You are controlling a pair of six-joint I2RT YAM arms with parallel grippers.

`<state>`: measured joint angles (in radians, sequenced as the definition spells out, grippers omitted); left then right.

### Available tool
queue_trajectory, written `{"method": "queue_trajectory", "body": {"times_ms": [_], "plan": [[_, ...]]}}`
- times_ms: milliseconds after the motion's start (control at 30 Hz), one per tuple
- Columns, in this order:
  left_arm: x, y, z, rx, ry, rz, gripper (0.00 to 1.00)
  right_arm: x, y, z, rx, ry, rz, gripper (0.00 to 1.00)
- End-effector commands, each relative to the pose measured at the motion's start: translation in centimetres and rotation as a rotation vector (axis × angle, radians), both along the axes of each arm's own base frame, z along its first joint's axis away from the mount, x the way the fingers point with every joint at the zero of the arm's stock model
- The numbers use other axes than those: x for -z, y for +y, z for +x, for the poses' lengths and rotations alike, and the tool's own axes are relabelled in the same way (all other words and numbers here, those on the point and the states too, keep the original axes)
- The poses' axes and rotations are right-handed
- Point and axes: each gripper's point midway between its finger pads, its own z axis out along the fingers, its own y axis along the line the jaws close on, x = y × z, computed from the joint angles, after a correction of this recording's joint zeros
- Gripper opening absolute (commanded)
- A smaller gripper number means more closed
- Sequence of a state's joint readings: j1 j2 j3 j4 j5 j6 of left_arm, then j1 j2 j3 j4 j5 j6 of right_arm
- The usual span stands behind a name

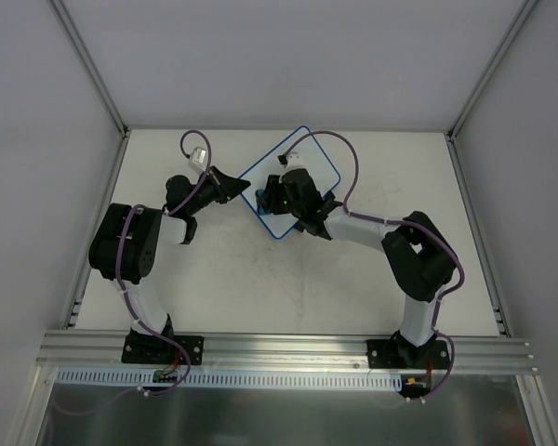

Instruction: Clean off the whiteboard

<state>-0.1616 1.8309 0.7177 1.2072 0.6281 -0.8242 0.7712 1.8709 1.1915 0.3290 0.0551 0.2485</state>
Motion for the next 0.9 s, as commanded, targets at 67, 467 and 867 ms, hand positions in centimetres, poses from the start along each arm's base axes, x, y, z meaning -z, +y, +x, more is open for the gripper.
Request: {"method": "queue_trajectory", "body": {"times_ms": [67, 467, 867], "plan": [[-0.3, -1.0, -0.5, 0.068, -0.077, 0.041, 0.0, 5.4, -2.3, -1.7, 0.03, 0.133, -0.089, 0.0], [-0.3, -1.1, -0.5, 0.071, -0.079, 0.04, 0.0, 7.5, -6.7, -0.7, 0.162, 0.197, -0.067, 0.0], [-0.3, -1.0, -0.6, 0.071, -0.079, 0.042, 0.0, 9.2, -9.7, 0.1, 0.278, 0.244, -0.062, 0.0]]}}
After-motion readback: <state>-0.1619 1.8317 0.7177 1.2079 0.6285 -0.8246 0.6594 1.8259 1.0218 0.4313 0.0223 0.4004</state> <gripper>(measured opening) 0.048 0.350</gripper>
